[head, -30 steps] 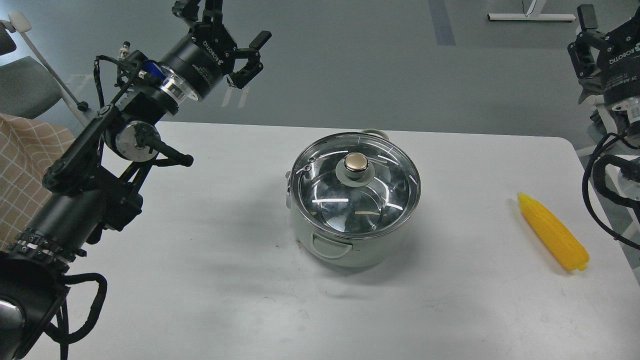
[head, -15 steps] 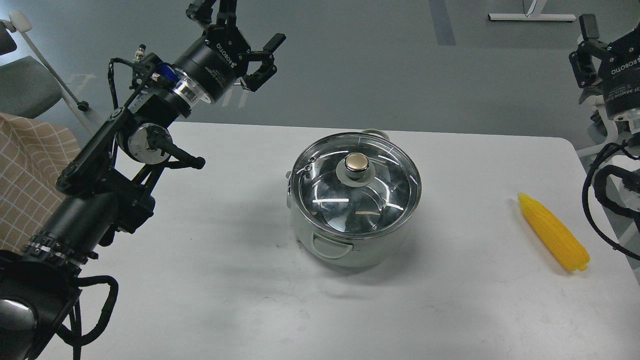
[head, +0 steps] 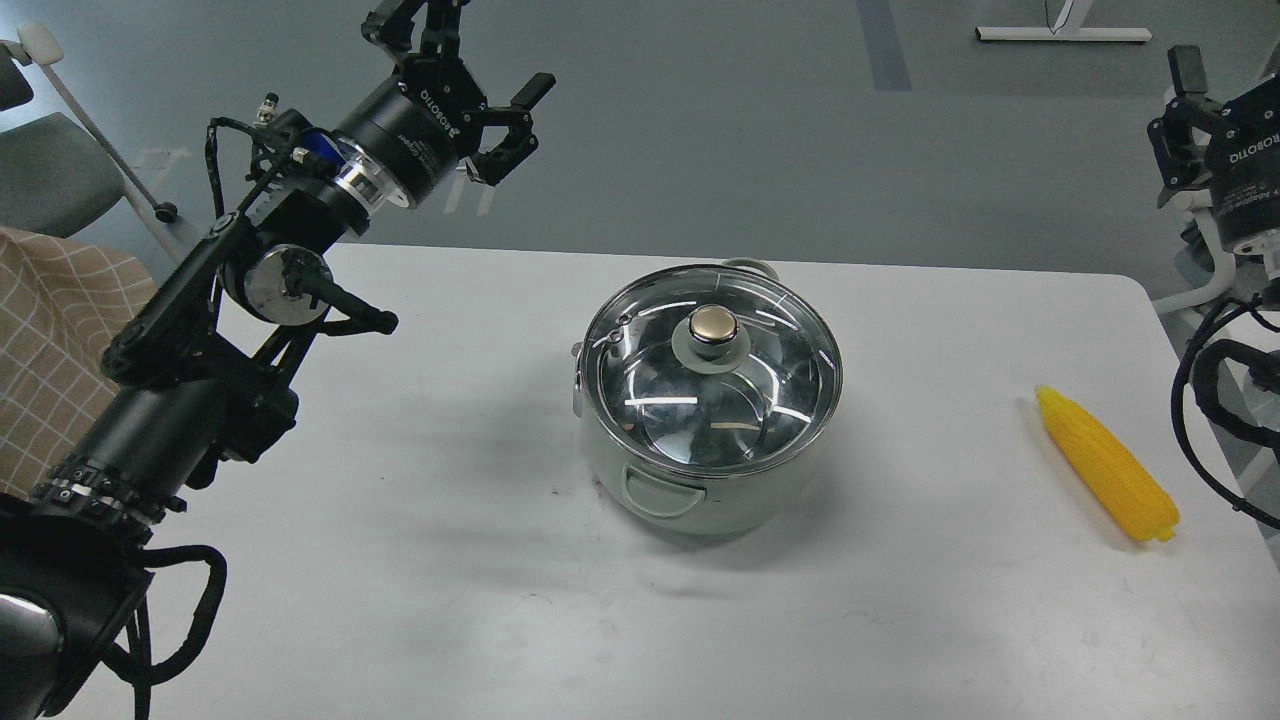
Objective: Open pot and put corn in
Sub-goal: 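Raise the left gripper and open it above the pot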
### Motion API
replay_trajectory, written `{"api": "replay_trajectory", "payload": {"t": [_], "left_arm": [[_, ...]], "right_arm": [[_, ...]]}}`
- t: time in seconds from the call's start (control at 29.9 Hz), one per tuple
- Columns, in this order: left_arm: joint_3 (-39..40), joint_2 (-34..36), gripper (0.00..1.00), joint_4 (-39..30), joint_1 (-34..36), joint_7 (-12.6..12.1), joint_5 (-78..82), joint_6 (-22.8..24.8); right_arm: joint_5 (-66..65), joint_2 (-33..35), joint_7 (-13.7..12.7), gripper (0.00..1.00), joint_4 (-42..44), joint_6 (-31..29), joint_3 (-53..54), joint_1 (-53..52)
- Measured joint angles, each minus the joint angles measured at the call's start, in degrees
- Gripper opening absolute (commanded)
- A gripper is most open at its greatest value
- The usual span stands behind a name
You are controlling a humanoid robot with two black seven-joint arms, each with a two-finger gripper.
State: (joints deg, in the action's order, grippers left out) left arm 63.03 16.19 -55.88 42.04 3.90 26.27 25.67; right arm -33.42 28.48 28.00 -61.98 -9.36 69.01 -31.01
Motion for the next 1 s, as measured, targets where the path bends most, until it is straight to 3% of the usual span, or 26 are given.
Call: {"api": "replay_trajectory", "payload": {"t": [0.4,0.8,1.0], "left_arm": [[1.8,-0.3,0.98,1.0,-0.9,0.8,-0.4,-3.1],[1.6,2.0,0.98,1.2,-0.6,0.0,-0.3,-3.8],[1.6,0.1,0.98,0.0,-1.6,0.5,-4.1,-12.0]], "right_arm": [[0.3,-0.1,0.0,1.00,4.2,1.2,0.1,-1.6],[0.3,0.4,0.0,1.00,6.0,0.2,-4.0,-3.1],[2.2,-1.2,0.0,1.00,6.2,1.1,-4.4,-3.9]]}}
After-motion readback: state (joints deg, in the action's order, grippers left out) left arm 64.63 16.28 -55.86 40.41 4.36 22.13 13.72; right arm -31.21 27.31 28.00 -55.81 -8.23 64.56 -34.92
